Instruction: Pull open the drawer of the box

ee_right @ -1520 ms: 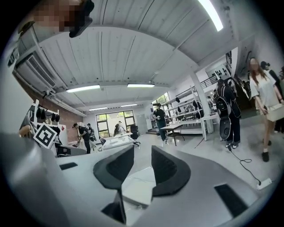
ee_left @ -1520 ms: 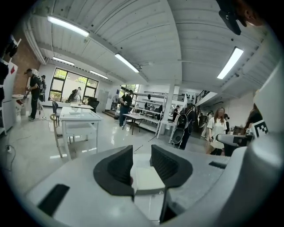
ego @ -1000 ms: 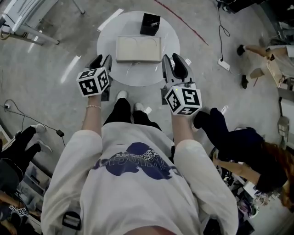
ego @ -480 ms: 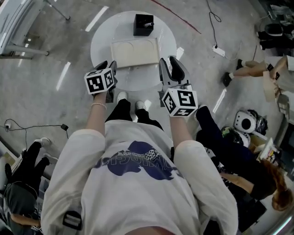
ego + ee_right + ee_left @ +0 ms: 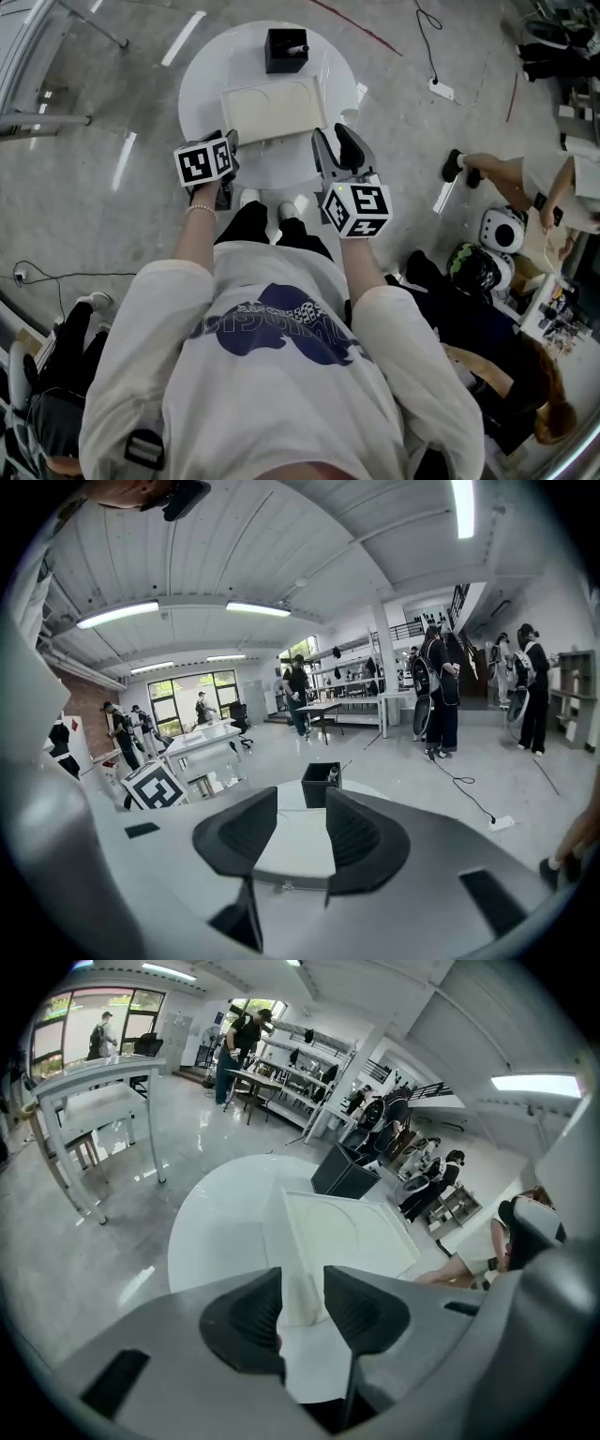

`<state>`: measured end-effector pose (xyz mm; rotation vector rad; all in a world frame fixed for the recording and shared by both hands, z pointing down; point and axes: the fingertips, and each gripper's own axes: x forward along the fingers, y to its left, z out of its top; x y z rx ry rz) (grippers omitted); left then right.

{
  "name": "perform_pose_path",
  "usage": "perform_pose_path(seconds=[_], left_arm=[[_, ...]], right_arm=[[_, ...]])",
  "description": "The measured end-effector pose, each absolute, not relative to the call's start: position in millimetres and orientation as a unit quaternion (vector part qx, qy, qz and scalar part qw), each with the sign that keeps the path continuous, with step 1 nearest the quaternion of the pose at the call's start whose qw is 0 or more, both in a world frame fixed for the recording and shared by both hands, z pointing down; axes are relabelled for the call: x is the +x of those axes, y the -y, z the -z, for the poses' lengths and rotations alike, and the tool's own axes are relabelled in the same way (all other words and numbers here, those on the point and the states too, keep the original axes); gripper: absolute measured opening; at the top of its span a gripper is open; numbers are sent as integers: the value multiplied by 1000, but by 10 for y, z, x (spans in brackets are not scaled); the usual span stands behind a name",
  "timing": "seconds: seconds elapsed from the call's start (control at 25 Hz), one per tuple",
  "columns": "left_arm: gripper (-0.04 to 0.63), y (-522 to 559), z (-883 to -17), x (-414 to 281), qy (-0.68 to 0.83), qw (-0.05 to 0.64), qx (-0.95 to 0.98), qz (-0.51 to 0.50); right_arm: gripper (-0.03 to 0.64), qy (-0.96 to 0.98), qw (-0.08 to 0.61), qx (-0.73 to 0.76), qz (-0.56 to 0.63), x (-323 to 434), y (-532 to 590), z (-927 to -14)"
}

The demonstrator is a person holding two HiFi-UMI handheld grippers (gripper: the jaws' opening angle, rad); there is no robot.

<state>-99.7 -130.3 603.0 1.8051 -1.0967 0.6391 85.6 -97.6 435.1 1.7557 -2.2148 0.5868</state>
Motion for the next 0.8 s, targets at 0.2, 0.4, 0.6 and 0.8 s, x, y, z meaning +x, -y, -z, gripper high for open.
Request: perform_pose_path(seconds=[0.2,0.4,0.6,0.8], left_arm=[[121,1336,-6109,-993,436,458,725,-273],[92,1363,-6140,-951,437,464,717,-283],[72,1336,-6113,-941,448,468,709,-279],[69,1344,-6143,-952,469,467,697,-276]], right_arm=[[158,753,136,607,-213,846,1007,-4437],[161,748,156,595,-250,868,988,-4661],[167,752,209,538,-319,737,847,-5141],[186,740,263,469,-404,556,802,-5730]])
